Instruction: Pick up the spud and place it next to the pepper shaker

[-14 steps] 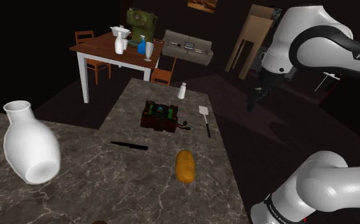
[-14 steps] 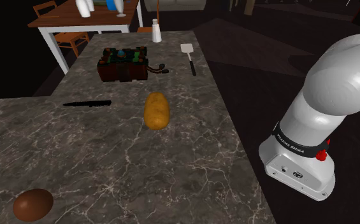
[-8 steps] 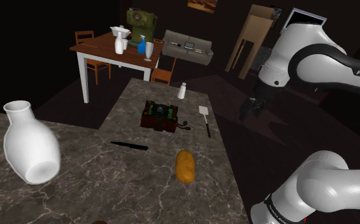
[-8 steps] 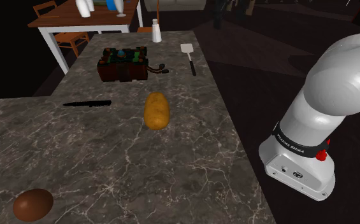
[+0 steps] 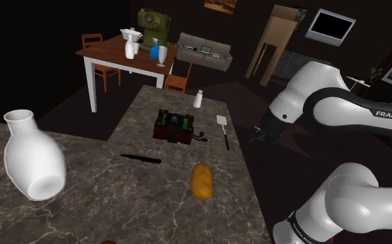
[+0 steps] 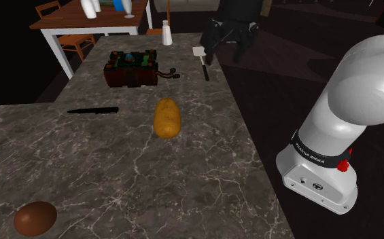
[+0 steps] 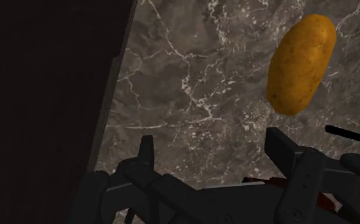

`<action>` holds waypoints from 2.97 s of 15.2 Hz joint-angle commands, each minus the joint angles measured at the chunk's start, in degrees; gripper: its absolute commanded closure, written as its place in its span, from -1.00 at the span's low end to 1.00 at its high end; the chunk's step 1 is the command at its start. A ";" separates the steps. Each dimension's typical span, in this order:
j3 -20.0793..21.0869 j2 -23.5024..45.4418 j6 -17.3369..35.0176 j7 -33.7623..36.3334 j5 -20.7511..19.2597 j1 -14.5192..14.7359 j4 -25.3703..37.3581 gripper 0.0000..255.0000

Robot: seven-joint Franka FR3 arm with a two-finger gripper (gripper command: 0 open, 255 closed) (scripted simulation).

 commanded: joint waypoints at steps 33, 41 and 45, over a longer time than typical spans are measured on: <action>-10.48 36.42 63.57 -12.45 56.11 43.80 -2.42 1.00; -0.51 31.18 57.65 -0.07 43.56 31.68 -4.39 1.00; 4.53 26.28 51.94 6.33 36.97 24.82 -4.62 1.00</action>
